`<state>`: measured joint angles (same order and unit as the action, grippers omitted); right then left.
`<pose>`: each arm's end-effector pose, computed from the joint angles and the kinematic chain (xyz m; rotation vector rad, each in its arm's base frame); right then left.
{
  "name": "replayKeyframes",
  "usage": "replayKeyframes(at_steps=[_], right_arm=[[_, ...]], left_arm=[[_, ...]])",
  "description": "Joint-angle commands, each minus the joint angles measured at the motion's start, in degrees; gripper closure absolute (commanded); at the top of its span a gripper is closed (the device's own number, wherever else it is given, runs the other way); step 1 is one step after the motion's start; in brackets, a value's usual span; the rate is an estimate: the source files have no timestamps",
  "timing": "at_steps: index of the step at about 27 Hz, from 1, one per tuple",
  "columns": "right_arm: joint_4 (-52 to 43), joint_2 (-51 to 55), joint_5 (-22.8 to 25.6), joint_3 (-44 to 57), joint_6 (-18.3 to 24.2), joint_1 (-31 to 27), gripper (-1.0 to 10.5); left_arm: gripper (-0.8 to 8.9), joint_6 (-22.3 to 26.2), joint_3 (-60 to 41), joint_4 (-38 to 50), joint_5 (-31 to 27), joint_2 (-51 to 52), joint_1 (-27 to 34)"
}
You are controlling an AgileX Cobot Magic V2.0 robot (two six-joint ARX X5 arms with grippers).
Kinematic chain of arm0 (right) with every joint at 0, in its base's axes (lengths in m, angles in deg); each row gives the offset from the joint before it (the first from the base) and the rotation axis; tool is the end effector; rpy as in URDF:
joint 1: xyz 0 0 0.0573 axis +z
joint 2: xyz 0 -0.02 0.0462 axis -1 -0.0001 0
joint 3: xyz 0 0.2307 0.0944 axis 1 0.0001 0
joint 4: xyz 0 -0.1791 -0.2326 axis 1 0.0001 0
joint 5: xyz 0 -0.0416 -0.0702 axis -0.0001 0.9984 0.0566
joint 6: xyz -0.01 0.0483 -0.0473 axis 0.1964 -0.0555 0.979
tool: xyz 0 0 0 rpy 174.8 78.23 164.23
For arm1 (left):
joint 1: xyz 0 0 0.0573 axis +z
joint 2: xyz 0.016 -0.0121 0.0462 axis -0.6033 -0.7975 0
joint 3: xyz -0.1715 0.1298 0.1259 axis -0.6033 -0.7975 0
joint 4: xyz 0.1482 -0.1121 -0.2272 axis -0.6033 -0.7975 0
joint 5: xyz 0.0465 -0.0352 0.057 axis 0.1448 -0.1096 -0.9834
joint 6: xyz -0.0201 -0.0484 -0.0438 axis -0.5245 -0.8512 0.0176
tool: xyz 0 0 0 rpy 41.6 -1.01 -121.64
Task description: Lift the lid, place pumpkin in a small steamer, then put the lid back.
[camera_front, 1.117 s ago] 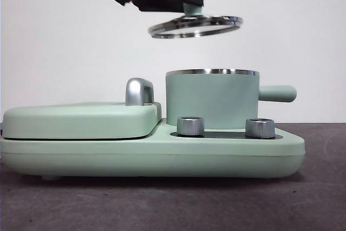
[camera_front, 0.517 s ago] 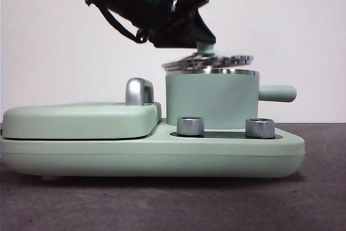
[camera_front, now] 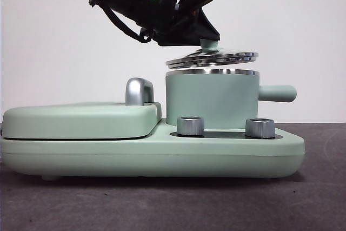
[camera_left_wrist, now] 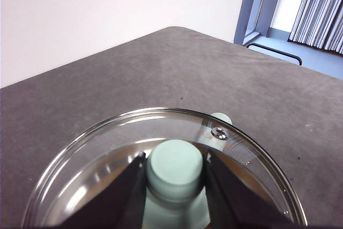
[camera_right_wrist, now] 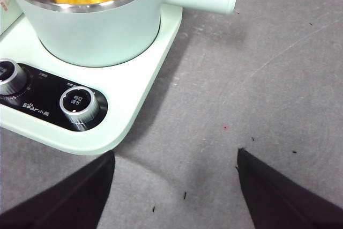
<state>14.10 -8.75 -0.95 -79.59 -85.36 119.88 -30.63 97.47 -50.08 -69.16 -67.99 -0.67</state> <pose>0.1602 0.0815 0.2546 -0.1154 0.6170 0.2951 0.3434 -0.2830 0.2232 0.0447 0.1754 -0.9244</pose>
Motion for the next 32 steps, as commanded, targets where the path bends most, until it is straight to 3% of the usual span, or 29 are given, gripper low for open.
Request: replayKeyframes(at_steps=[1, 22, 27, 32], right_arm=[[-0.2, -0.3, 0.2, -0.2, -0.6, 0.3, 5.9], [-0.2, -0.3, 0.2, -0.2, -0.6, 0.3, 5.9], [-0.2, -0.3, 0.2, -0.2, -0.6, 0.3, 5.9], [-0.2, -0.3, 0.2, -0.2, -0.5, 0.3, 5.9]], left_arm=[[8.04, -0.2, 1.9, 2.2, 0.4, -0.9, -0.9], [8.04, 0.3, 1.9, 1.6, 0.4, -2.9, -0.9], [8.04, 5.2, 1.9, -2.9, -0.5, -2.9, -0.9], [8.04, 6.1, 1.9, -3.5, -0.5, -2.9, -0.9]])
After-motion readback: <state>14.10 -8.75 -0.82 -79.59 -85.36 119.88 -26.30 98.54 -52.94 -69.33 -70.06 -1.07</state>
